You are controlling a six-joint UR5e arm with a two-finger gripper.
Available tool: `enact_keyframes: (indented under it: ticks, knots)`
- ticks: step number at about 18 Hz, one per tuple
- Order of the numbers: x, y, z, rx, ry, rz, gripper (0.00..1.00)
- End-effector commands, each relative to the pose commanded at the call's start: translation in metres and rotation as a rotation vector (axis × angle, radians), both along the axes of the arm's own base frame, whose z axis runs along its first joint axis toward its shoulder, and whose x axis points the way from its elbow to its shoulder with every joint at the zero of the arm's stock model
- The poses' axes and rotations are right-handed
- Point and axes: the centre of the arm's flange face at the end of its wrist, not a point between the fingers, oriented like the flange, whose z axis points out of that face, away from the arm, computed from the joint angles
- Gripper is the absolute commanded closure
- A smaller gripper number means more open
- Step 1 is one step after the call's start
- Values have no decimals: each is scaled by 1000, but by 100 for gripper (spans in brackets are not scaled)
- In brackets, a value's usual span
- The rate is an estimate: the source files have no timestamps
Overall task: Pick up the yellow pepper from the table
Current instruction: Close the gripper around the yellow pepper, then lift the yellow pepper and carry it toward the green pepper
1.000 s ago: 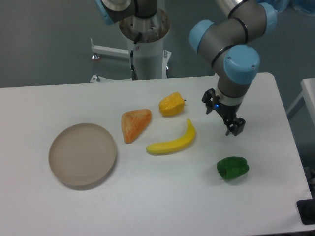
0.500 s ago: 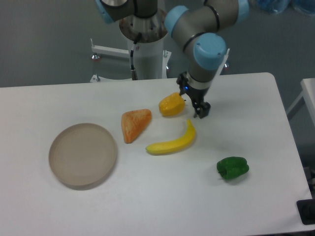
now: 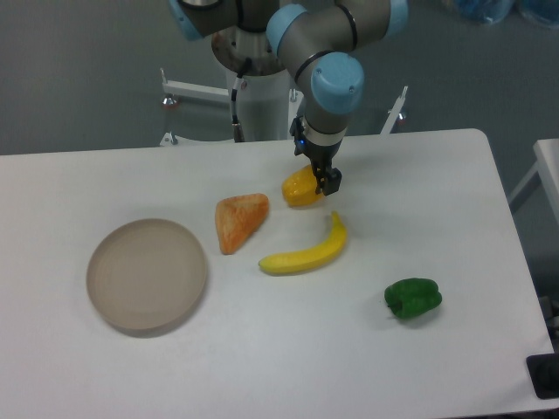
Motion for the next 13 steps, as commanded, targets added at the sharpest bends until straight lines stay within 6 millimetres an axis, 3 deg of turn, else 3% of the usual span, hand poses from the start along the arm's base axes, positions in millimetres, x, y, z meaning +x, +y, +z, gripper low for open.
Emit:
enact_keyframes:
  ticks: [11,12,13]
  knots:
    - [8,-1,-26,19,-5,-5,0]
    - [5,-1,-27,21,-4,-6,10]
    - [3,0,-28,19,-6,-2,43]
